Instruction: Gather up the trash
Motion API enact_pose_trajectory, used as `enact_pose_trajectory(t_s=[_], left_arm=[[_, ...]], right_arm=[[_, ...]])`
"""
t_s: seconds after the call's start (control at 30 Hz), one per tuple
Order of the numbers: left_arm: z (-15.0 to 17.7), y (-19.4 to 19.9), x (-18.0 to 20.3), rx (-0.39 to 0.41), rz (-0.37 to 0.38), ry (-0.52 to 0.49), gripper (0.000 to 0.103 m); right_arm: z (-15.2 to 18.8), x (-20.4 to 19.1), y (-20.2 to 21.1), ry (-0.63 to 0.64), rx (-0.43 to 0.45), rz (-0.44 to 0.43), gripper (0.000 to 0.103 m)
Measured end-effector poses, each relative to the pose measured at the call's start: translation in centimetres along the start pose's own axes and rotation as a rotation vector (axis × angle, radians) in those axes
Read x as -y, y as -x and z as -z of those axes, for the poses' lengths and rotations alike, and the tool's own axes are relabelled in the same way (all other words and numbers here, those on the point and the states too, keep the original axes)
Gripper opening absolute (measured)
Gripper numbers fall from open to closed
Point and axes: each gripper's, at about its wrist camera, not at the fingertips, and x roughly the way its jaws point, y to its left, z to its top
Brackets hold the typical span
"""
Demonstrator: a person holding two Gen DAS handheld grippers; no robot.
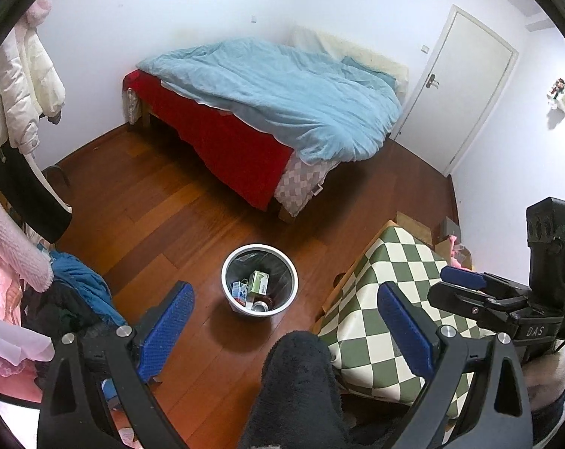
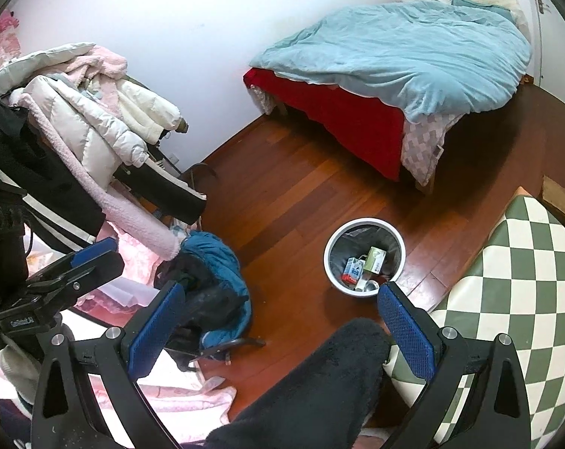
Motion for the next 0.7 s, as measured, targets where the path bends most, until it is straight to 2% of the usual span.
enact_pose_trajectory(t_s=[0.7], left_arm=[[0.24,0.52,-0.63,0.002,0.014,0.002,0.103]], right_arm=[[0.68,-0.77,0.67,0.022,-0.018,-0.011,0.103]])
